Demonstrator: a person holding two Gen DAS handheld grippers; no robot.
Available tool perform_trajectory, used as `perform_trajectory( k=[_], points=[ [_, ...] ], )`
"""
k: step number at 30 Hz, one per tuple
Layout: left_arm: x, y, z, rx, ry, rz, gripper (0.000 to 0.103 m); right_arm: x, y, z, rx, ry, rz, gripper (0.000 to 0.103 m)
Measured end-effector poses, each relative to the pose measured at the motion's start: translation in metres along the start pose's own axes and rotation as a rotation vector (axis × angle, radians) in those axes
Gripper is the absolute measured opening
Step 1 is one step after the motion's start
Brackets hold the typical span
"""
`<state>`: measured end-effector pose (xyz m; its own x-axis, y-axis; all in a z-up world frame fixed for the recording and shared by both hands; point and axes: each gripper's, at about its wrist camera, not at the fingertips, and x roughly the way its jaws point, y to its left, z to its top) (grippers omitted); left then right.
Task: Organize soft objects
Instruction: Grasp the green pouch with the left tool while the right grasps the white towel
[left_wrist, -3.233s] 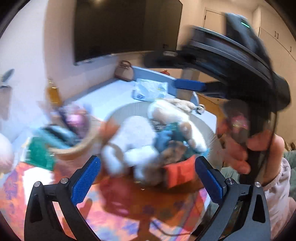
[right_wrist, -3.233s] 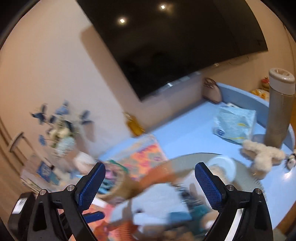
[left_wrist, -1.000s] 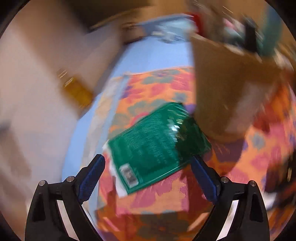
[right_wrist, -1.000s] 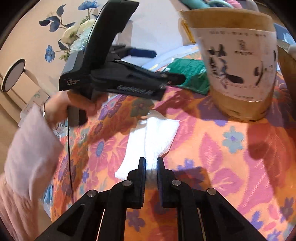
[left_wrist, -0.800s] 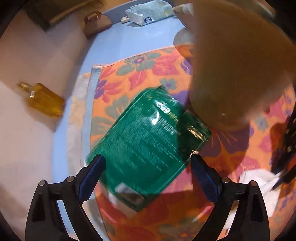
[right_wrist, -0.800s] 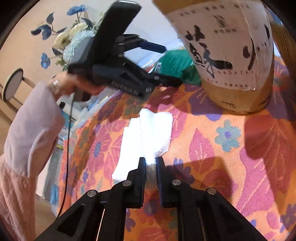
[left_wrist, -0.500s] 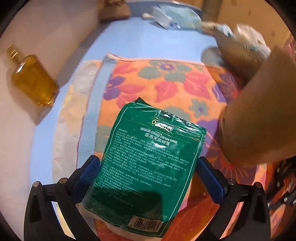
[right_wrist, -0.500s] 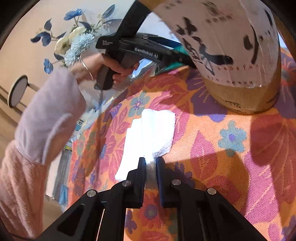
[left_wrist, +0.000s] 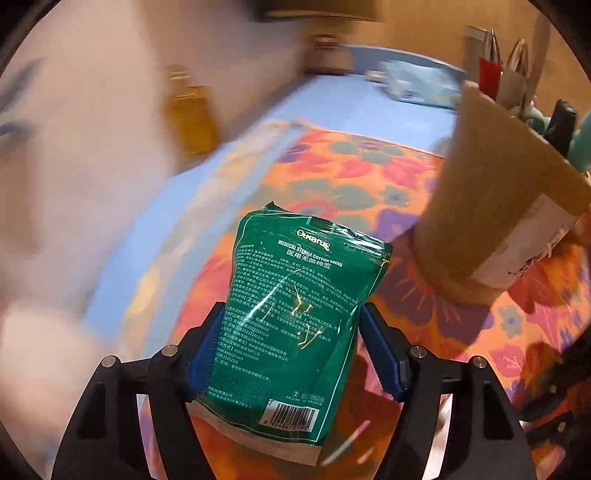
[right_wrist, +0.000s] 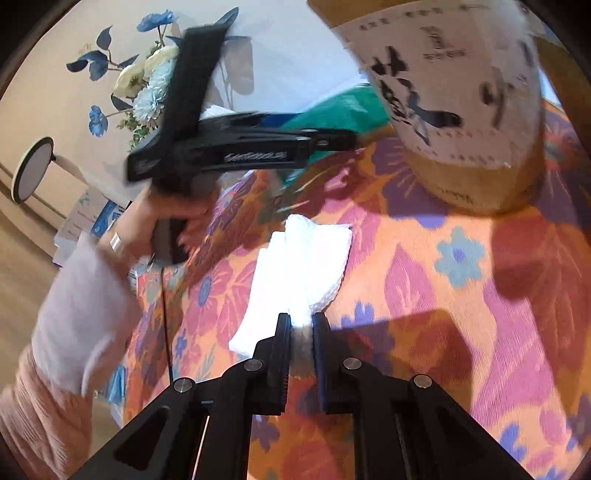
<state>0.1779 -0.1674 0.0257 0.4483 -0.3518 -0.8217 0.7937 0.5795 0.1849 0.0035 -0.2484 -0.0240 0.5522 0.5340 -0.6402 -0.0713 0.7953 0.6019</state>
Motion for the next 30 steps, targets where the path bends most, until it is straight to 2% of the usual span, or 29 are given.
perform_trajectory(
  k=[4, 6, 7, 9, 11, 12, 13, 15, 19, 21, 22, 23, 25, 30],
  points=[
    [-0.059, -0.004, -0.03, -0.106, -0.053, 0.094, 0.07, -0.021, 0.009, -0.003, -0.033, -0.008, -0.043, 0.011],
    [-0.086, -0.004, -0.053, -0.207, -0.042, 0.142, 0.072, -0.036, 0.011, -0.004, -0.054, -0.016, -0.083, 0.011],
    [-0.096, -0.006, -0.064, -0.25, -0.034, 0.158, 0.073, -0.042, 0.012, -0.004, -0.064, -0.007, -0.104, 0.011],
    [-0.112, -0.009, -0.087, -0.327, -0.033, 0.143, 0.075, -0.048, 0.007, -0.007, -0.109, 0.05, -0.172, 0.013],
    [-0.119, -0.012, -0.107, -0.387, -0.017, 0.143, 0.075, -0.052, 0.003, -0.013, -0.141, 0.063, -0.265, 0.025],
    [-0.122, -0.015, -0.119, -0.418, -0.012, 0.146, 0.075, -0.056, 0.0, -0.015, -0.147, 0.045, -0.284, 0.043],
    [-0.123, -0.017, -0.127, -0.444, -0.015, 0.145, 0.078, -0.059, -0.002, -0.016, -0.145, 0.027, -0.271, 0.07],
    [-0.124, -0.023, -0.146, -0.5, -0.011, 0.151, 0.079, -0.064, -0.007, -0.016, -0.122, -0.001, -0.222, 0.091],
    [-0.103, -0.035, -0.169, -0.545, 0.043, 0.218, 0.083, -0.046, 0.012, -0.019, -0.227, 0.004, -0.276, 0.092],
    [-0.093, -0.038, -0.178, -0.571, 0.087, 0.221, 0.087, -0.025, 0.024, -0.019, -0.299, 0.019, -0.342, 0.093],
    [-0.087, -0.037, -0.182, -0.588, 0.104, 0.209, 0.094, -0.014, 0.025, -0.02, -0.32, 0.03, -0.399, 0.096],
    [-0.089, -0.036, -0.185, -0.612, 0.086, 0.212, 0.103, -0.006, 0.026, -0.021, -0.333, 0.04, -0.443, 0.097],
    [-0.09, -0.033, -0.19, -0.636, 0.083, 0.215, 0.103, 0.004, 0.032, -0.022, -0.383, 0.018, -0.49, 0.103],
    [-0.094, -0.038, -0.198, -0.609, -0.007, 0.234, 0.103, 0.008, 0.029, -0.017, -0.358, -0.005, -0.5, 0.103]
  ],
)
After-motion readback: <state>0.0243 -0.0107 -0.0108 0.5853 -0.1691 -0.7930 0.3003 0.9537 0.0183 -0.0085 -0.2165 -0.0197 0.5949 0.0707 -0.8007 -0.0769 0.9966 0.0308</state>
